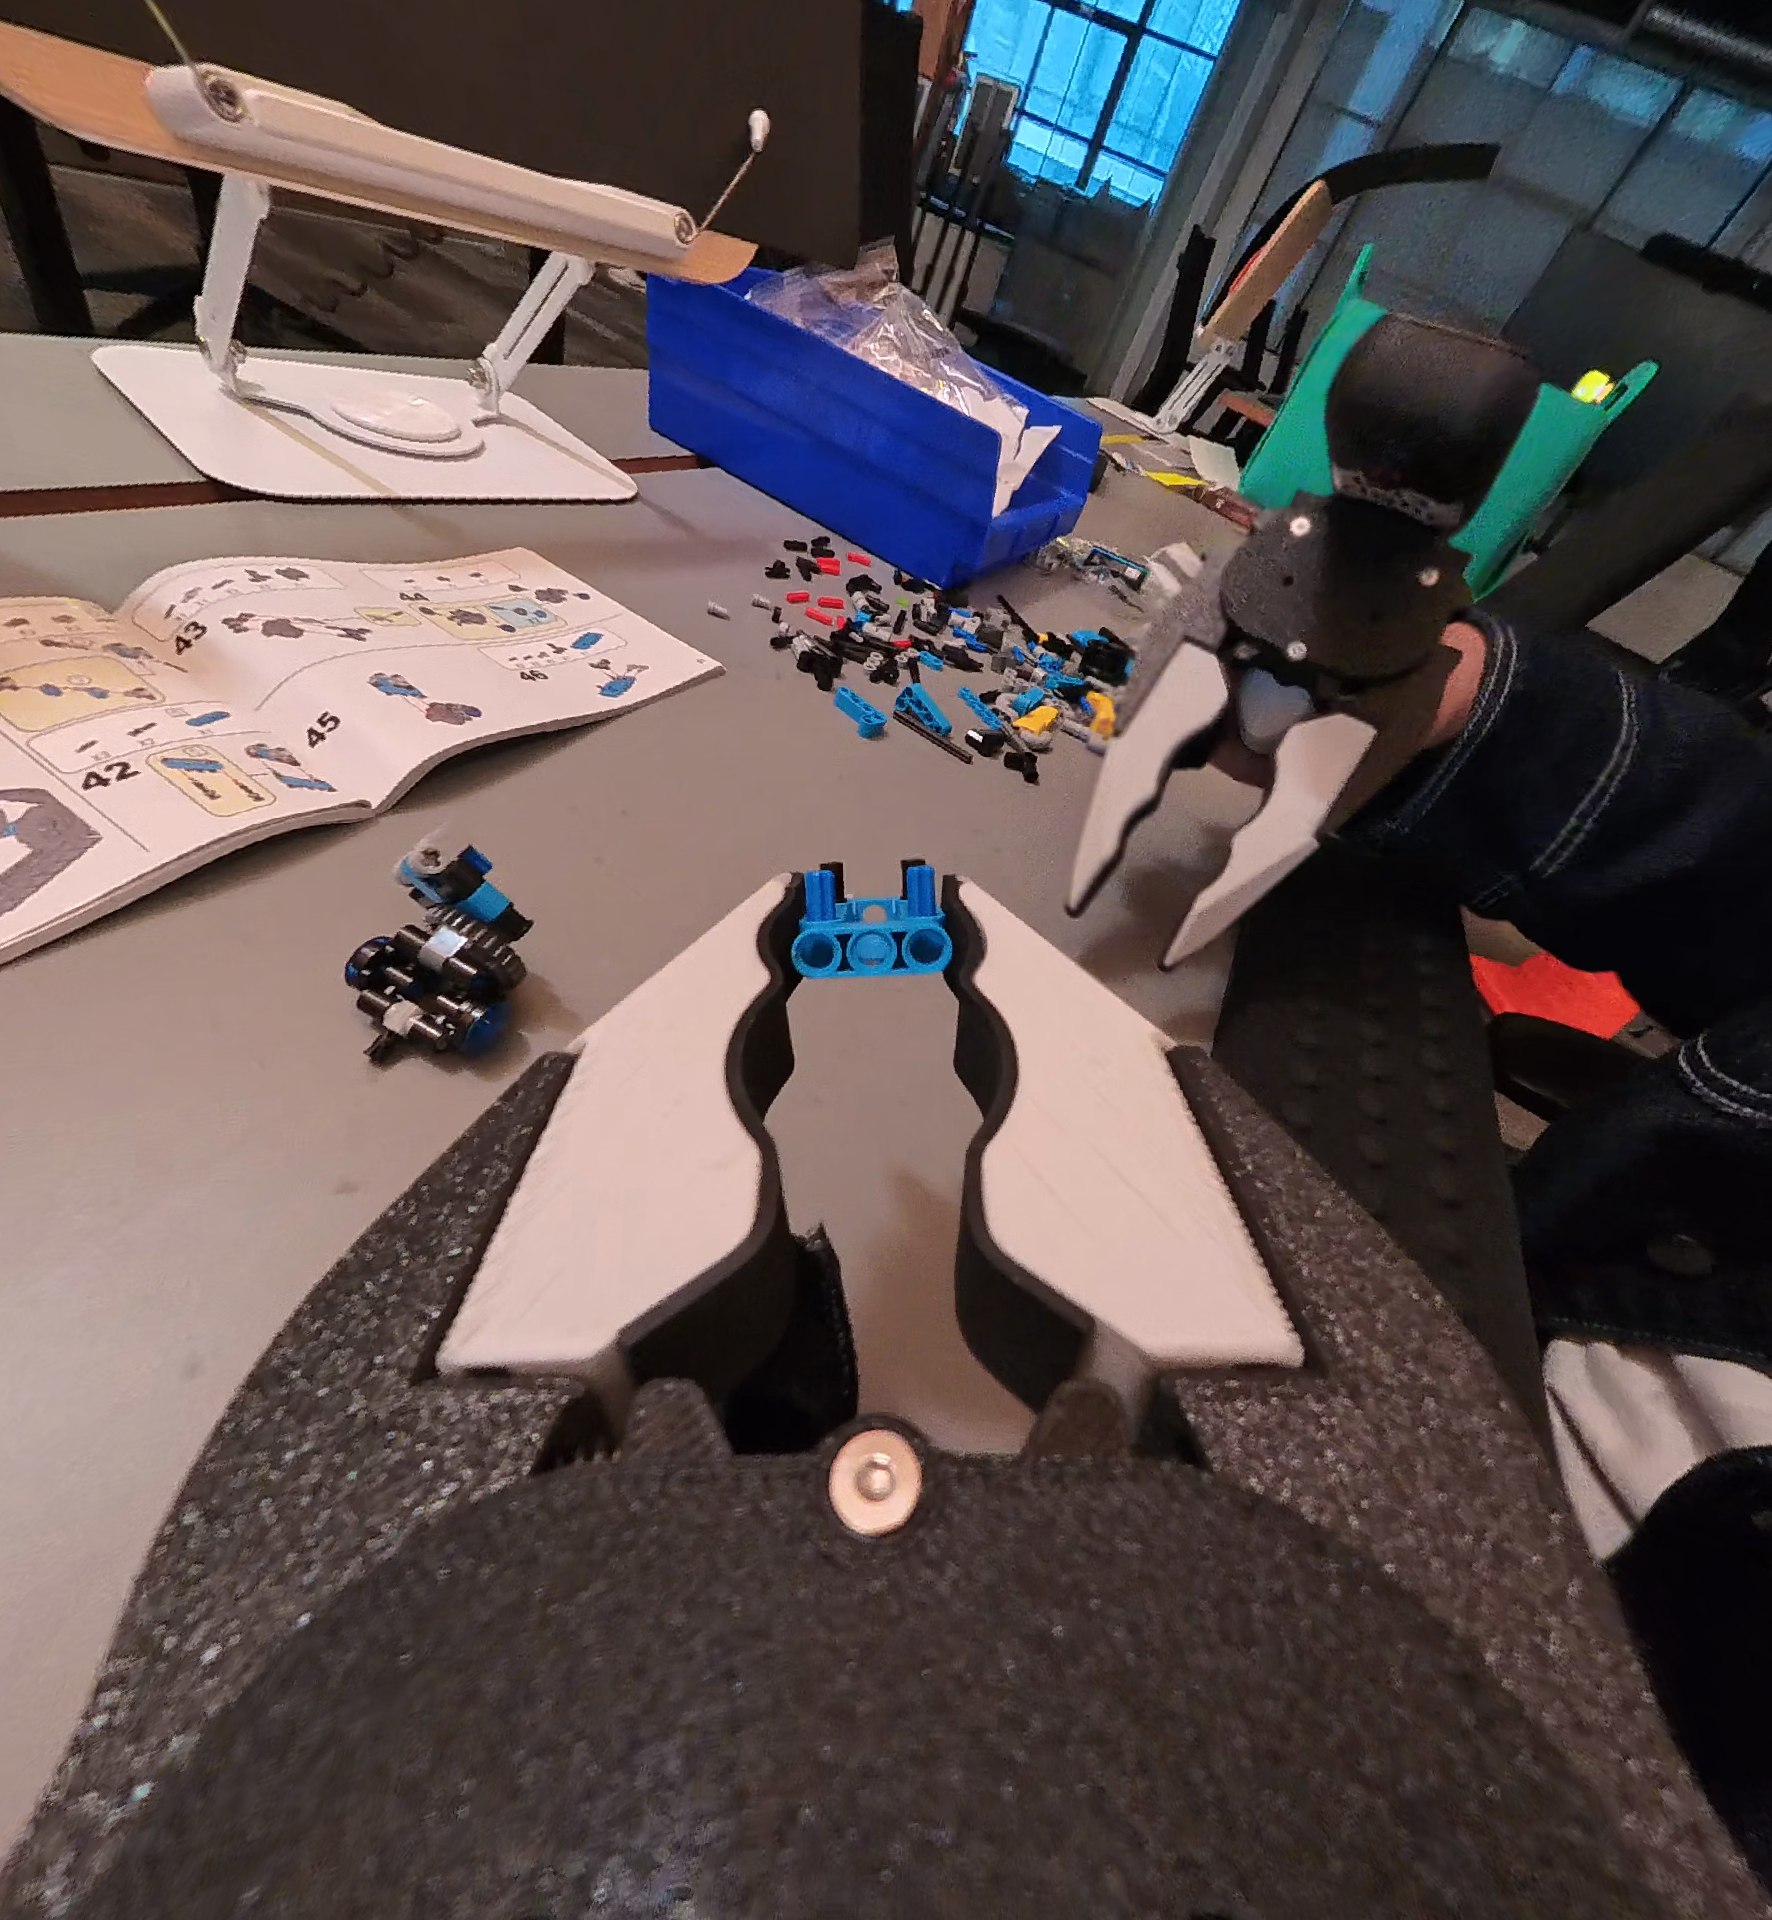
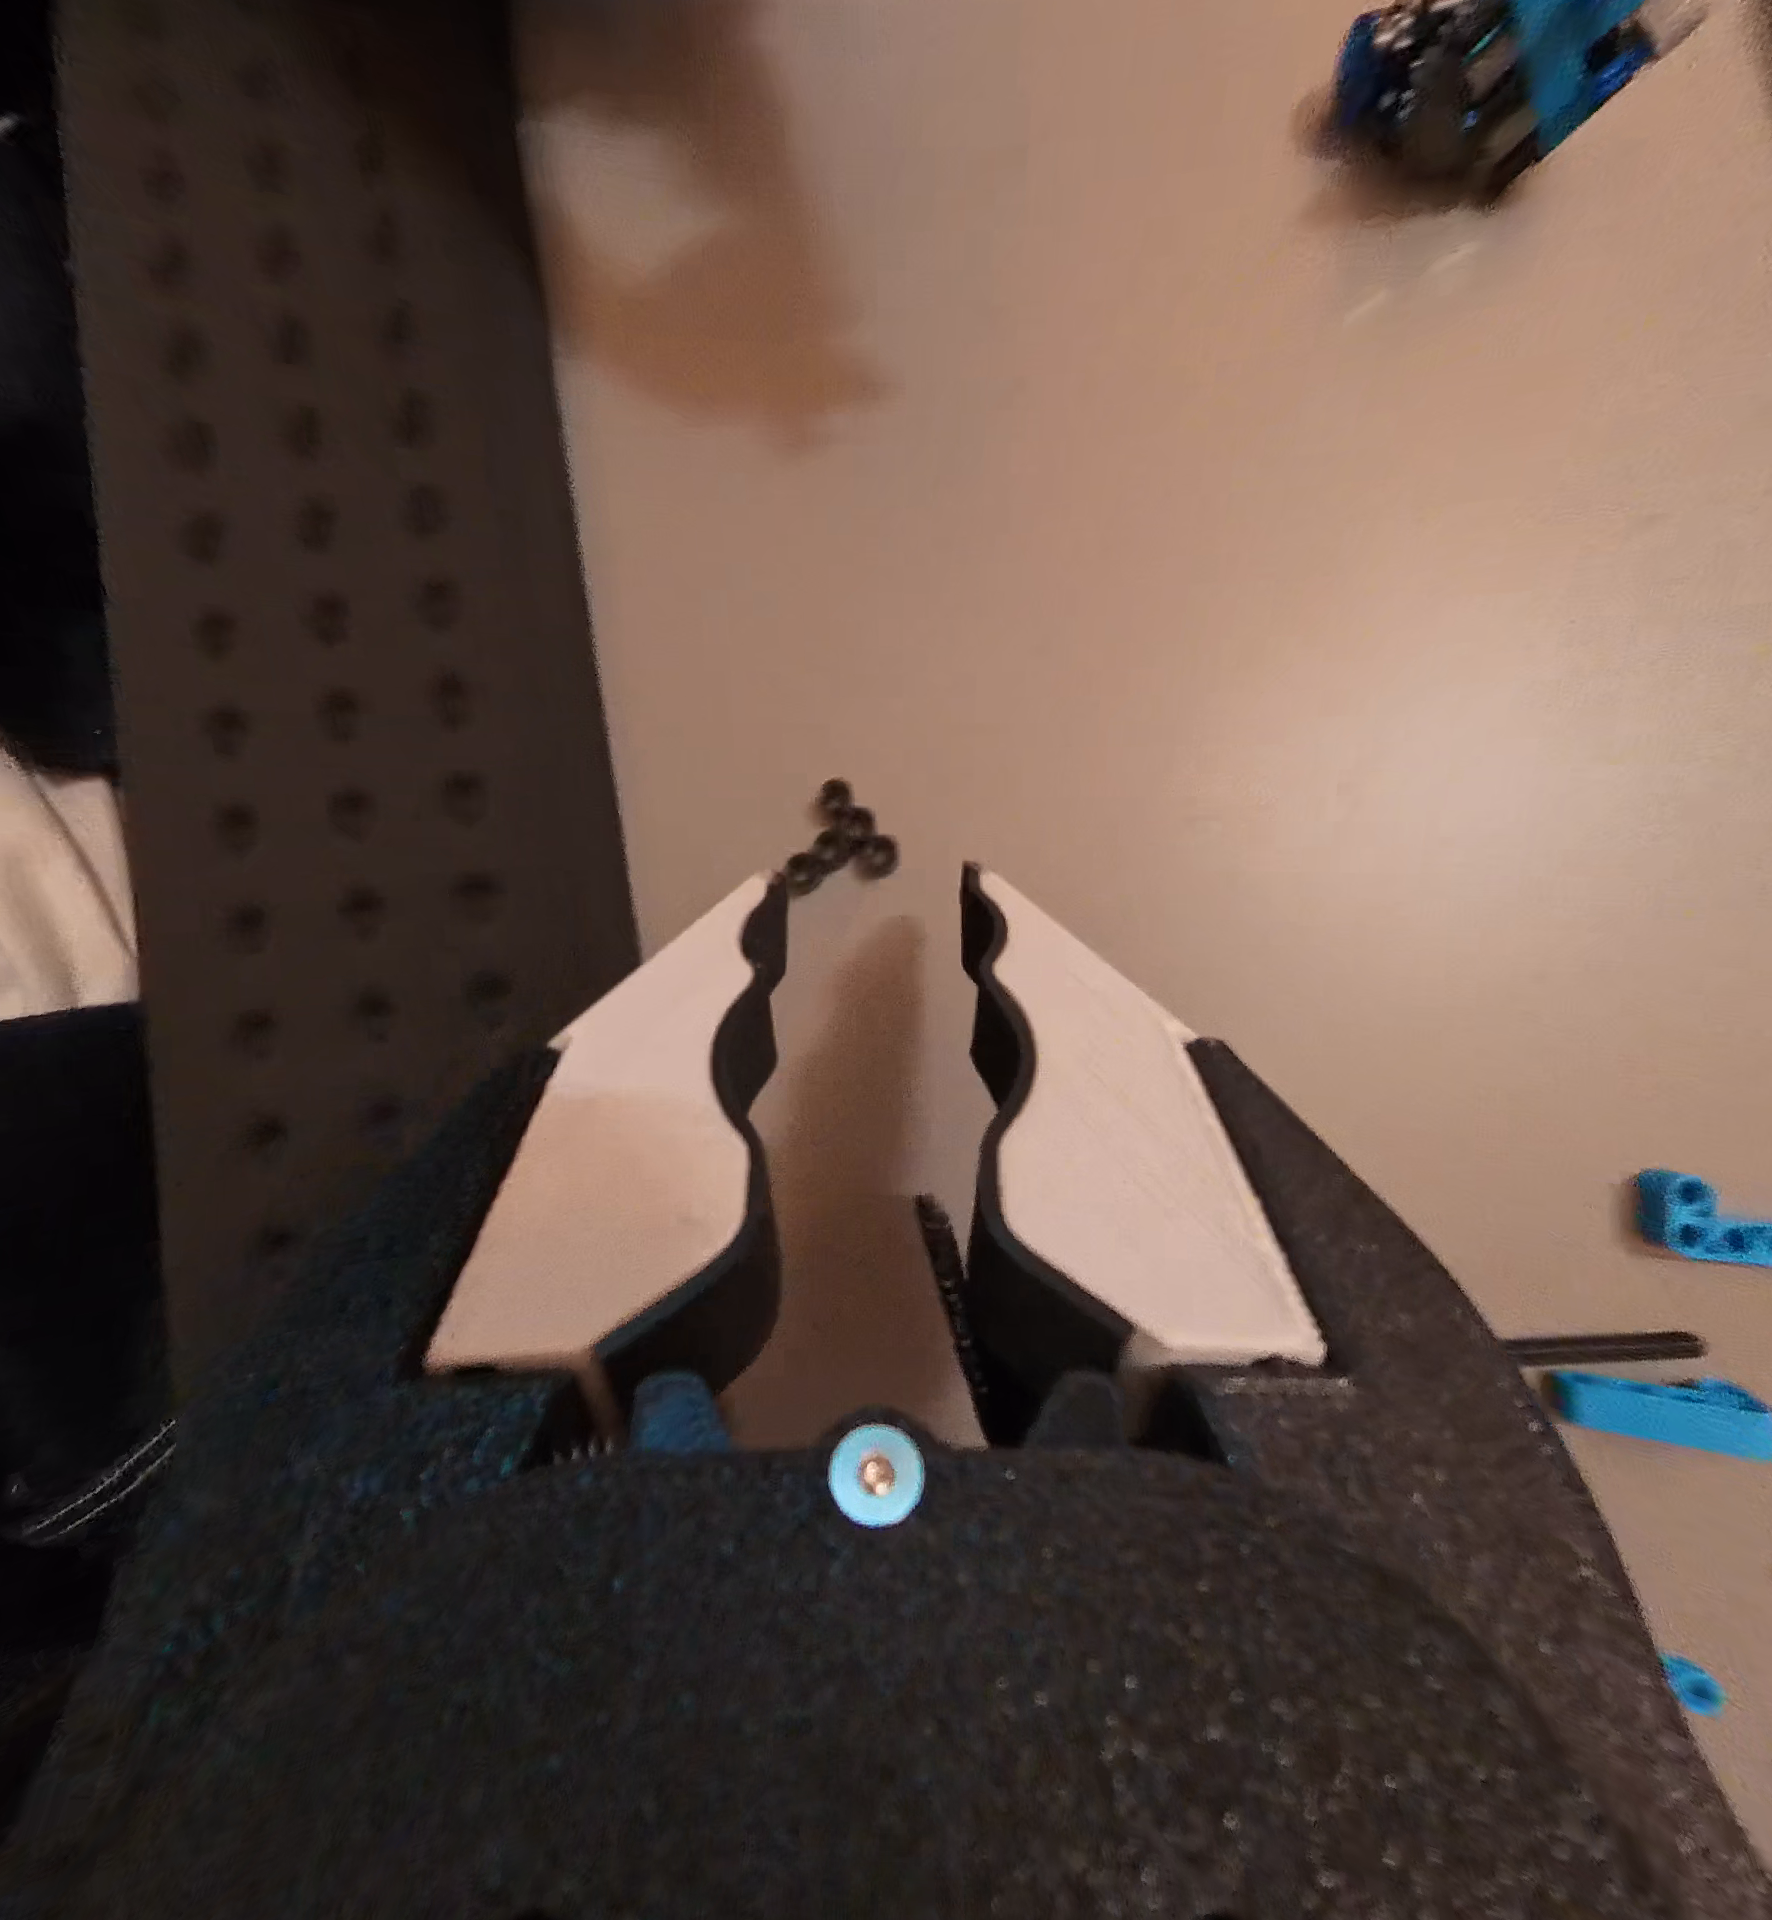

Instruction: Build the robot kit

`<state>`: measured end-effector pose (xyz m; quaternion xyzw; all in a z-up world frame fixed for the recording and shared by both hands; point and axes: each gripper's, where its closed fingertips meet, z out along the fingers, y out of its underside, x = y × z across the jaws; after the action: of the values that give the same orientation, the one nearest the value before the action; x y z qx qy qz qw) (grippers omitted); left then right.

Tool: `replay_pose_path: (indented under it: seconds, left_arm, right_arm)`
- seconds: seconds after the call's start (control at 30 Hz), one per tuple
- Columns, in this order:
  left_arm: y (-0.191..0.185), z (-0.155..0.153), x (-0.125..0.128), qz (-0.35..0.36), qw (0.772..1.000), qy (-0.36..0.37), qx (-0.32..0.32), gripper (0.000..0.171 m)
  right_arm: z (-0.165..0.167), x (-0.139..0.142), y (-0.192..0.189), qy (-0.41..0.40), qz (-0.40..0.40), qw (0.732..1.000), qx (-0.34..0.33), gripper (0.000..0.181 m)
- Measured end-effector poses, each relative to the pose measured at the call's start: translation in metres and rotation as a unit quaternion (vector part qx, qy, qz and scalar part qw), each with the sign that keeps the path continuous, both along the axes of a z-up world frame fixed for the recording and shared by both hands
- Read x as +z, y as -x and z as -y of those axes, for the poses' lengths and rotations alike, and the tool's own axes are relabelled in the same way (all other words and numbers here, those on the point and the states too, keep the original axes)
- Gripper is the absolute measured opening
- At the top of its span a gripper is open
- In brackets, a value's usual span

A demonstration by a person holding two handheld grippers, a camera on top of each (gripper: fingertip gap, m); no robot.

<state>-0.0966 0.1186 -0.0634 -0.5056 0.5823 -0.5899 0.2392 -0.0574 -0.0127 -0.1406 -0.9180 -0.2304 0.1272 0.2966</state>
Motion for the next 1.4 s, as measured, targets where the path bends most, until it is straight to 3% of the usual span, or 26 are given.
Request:
replay_pose_path:
  seconds: [0.07, 0.17, 0.23, 0.37, 0.43, 0.67, 0.8, 0.97, 1.17, 1.4]
  left_arm:
    - [0.000, 0.003, 0.000, 0.002, 1.000, -0.002, -0.006, 0.026]
    - [-0.001, 0.001, -0.003, -0.007, 1.000, -0.001, 0.000, 0.026]
    - [-0.001, -0.001, -0.004, -0.007, 1.000, 0.002, 0.006, 0.026]
    - [-0.001, 0.001, -0.002, -0.006, 1.000, 0.014, -0.001, 0.026]
    - [0.000, 0.004, -0.002, -0.007, 1.000, 0.010, -0.009, 0.026]
    - [0.006, 0.021, 0.005, 0.008, 0.998, 0.025, -0.056, 0.026]
    - [0.020, 0.033, 0.036, 0.073, 0.989, 0.074, -0.107, 0.026]
    - [0.032, 0.034, 0.063, 0.138, 0.979, 0.093, -0.122, 0.025]
    - [0.042, 0.034, 0.081, 0.179, 0.969, 0.105, -0.131, 0.025]
    - [0.047, 0.028, 0.086, 0.195, 0.967, 0.108, -0.124, 0.025]
  right_arm:
    - [0.005, -0.008, 0.004, 0.000, 0.001, 1.000, -0.013, 0.033]
    - [0.002, -0.021, 0.009, 0.031, -0.013, 0.996, -0.080, 0.047]
    - [-0.001, -0.021, 0.009, 0.020, -0.005, 0.991, -0.134, 0.044]
    - [-0.005, -0.023, 0.008, 0.017, -0.015, 0.972, -0.236, 0.027]
    - [-0.006, -0.025, -0.001, 0.002, 0.016, 0.966, -0.258, 0.009]
    - [-0.020, -0.014, 0.007, -0.037, 0.030, 0.982, -0.184, 0.007]
    - [-0.056, 0.091, 0.044, -0.160, -0.134, 0.973, -0.096, 0.006]
    - [-0.084, 0.152, 0.063, -0.128, -0.165, 0.978, -0.002, 0.006]
    - [-0.095, 0.159, 0.077, -0.034, -0.081, 0.993, 0.077, 0.006]
    - [-0.100, 0.150, 0.080, 0.022, -0.047, 0.996, 0.074, 0.007]
